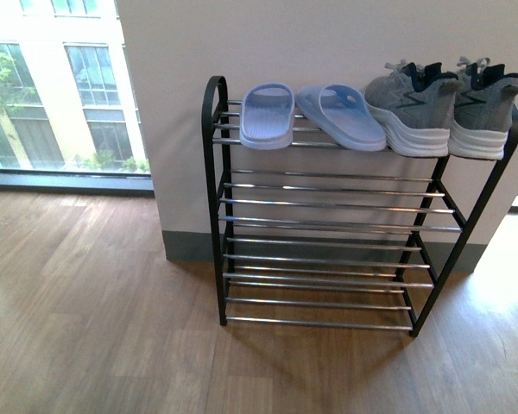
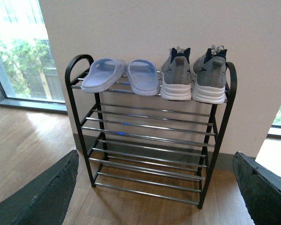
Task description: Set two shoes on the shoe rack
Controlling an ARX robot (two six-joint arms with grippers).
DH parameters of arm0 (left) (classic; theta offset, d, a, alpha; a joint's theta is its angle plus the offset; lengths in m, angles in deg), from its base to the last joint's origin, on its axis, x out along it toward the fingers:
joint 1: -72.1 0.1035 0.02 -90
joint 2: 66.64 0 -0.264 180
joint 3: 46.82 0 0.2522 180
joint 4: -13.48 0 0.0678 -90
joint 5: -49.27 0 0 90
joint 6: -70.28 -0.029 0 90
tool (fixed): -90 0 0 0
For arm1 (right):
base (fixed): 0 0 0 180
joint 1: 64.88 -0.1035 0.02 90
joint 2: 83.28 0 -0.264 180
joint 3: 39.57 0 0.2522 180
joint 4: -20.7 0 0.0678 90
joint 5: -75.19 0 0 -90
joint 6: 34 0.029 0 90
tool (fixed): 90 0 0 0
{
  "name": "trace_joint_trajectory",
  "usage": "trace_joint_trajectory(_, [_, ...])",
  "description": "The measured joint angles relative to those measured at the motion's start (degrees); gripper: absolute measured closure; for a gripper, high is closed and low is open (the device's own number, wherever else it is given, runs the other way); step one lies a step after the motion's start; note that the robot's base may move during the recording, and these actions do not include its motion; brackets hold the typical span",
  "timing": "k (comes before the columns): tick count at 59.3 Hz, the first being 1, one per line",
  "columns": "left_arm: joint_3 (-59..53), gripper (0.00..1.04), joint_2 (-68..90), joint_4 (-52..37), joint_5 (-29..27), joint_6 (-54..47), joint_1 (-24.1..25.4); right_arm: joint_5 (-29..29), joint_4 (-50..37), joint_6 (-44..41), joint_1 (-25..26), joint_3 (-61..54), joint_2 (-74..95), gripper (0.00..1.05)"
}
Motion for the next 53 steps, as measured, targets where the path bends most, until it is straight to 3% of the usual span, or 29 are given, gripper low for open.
trace_joint_trajectory(53, [0.00, 0.09, 0.00, 0.02, -0.02, 0.02, 0.00, 0.02, 0.02, 0.00, 0.00, 0.00, 0.00, 0.09])
